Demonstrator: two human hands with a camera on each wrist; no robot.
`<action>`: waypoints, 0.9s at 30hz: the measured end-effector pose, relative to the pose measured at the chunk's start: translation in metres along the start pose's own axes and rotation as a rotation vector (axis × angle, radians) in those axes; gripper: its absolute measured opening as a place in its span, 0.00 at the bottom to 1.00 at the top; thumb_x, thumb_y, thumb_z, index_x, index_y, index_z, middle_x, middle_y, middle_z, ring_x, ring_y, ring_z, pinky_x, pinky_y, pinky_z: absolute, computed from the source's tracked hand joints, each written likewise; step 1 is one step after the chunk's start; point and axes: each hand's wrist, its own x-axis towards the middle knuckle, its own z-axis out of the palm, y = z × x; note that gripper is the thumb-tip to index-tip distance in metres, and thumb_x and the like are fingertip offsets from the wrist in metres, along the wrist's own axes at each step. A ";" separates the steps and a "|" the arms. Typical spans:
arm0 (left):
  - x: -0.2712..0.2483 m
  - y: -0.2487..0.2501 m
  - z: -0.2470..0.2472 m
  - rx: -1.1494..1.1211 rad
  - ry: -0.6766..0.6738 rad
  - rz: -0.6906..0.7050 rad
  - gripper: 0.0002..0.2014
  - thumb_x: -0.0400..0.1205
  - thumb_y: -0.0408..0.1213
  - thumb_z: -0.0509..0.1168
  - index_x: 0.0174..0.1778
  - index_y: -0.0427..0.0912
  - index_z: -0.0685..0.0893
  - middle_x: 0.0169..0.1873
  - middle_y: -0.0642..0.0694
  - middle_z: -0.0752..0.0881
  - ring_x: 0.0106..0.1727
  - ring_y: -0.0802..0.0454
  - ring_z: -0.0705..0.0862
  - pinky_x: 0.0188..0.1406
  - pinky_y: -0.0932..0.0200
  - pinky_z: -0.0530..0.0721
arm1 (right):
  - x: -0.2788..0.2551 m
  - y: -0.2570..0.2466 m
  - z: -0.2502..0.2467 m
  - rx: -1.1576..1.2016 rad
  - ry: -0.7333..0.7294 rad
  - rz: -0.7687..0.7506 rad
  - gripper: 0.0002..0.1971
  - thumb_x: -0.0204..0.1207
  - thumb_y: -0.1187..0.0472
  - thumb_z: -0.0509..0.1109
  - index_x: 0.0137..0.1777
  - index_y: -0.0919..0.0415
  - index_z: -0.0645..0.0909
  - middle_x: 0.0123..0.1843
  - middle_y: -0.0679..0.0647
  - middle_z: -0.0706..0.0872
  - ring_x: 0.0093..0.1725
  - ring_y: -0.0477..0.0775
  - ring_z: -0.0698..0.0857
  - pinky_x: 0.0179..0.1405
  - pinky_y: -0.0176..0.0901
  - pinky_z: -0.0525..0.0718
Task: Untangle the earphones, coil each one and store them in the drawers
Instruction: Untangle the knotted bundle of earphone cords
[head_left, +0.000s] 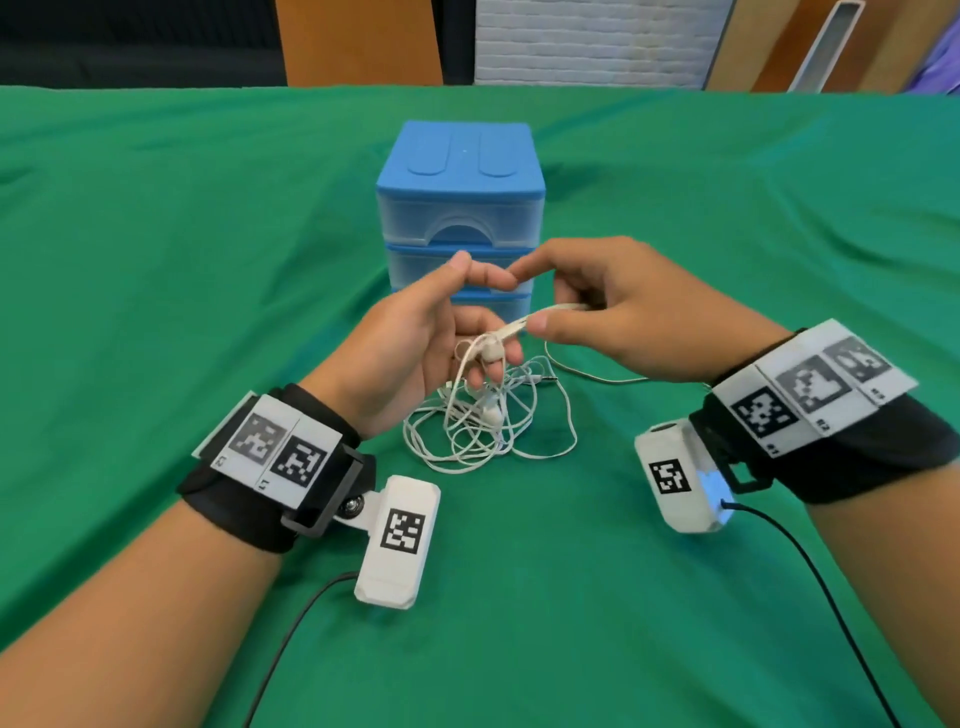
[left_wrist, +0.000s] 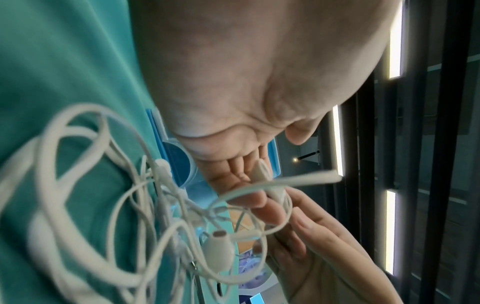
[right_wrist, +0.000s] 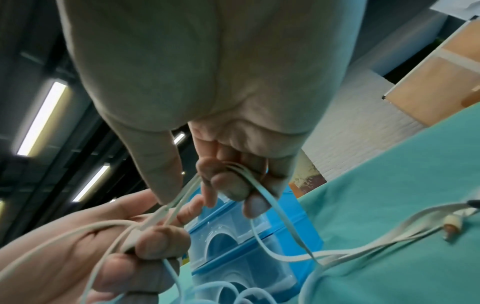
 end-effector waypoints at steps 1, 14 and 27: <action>0.000 0.001 -0.001 -0.024 -0.004 0.001 0.22 0.92 0.51 0.45 0.68 0.39 0.74 0.40 0.30 0.85 0.32 0.43 0.82 0.32 0.56 0.79 | -0.001 0.002 -0.002 0.033 0.010 0.007 0.10 0.79 0.59 0.76 0.59 0.55 0.86 0.28 0.49 0.72 0.27 0.45 0.69 0.31 0.40 0.68; 0.002 -0.006 -0.007 0.161 -0.023 0.035 0.24 0.76 0.24 0.66 0.70 0.36 0.78 0.44 0.32 0.86 0.34 0.48 0.86 0.36 0.60 0.85 | -0.008 0.012 -0.011 0.048 0.034 0.034 0.06 0.81 0.62 0.73 0.42 0.59 0.85 0.21 0.42 0.65 0.25 0.43 0.62 0.26 0.37 0.62; 0.006 -0.007 -0.009 0.453 0.197 0.223 0.06 0.83 0.28 0.70 0.50 0.41 0.91 0.34 0.48 0.88 0.33 0.55 0.81 0.34 0.66 0.77 | -0.007 0.017 -0.016 -0.042 0.199 0.215 0.09 0.78 0.60 0.75 0.36 0.57 0.85 0.19 0.44 0.67 0.21 0.42 0.64 0.27 0.40 0.65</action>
